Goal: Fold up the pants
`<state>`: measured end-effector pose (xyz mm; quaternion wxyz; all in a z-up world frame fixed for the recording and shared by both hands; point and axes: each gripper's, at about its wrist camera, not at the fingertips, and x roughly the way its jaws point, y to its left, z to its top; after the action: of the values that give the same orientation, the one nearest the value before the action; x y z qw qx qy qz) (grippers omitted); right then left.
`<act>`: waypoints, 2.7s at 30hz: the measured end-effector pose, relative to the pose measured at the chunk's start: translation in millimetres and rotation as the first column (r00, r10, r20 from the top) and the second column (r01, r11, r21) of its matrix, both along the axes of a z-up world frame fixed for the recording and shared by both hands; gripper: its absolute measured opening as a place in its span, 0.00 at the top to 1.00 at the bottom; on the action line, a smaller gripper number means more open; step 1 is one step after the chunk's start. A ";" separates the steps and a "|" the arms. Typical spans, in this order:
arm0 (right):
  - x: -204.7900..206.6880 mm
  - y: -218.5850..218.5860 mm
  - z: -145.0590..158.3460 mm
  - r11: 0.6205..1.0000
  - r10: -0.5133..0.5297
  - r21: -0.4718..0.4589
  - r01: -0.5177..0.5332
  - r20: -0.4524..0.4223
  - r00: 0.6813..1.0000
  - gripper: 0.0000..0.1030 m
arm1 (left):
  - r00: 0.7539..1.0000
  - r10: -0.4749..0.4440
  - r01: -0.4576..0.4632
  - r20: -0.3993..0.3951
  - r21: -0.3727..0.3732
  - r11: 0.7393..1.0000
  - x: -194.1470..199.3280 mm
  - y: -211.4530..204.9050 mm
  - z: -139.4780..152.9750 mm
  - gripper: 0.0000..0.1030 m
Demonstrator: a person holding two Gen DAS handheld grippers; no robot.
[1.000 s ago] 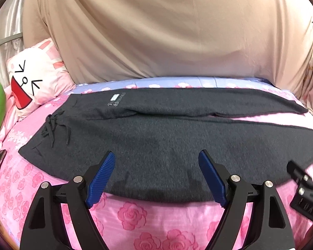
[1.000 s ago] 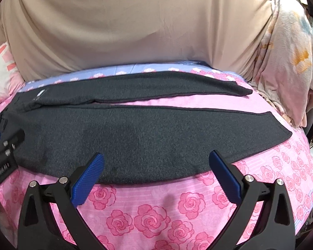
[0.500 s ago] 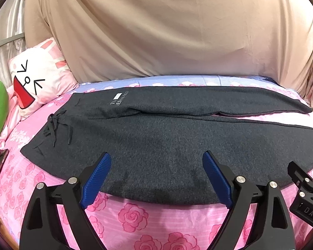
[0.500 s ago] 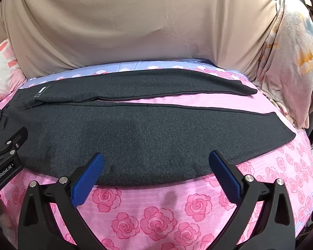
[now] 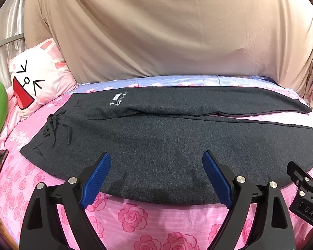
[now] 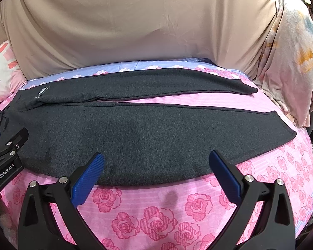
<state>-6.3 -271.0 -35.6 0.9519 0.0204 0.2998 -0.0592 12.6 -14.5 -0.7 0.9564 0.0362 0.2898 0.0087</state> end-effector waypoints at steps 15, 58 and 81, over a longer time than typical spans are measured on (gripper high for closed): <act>1.1 -0.2 -1.3 1.000 -0.001 -0.002 0.001 -0.003 1.000 0.04 | 1.000 -0.002 0.002 0.005 0.005 1.000 0.8 -2.3 -0.4 0.16; 211.0 -299.7 23.8 0.948 -0.178 0.240 0.208 -0.139 0.974 0.05 | 0.926 0.263 -0.306 -0.271 -0.130 0.943 253.4 255.9 36.9 0.16; 258.3 -298.7 53.9 0.965 -0.136 0.217 0.144 -0.051 0.989 0.93 | 0.902 0.259 -0.352 -0.345 -0.245 0.903 298.1 296.3 32.3 0.86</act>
<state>252.0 -569.7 18.4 0.9318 0.1459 0.3192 -0.0931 310.7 281.9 31.6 0.8809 -0.1554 0.4333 0.1102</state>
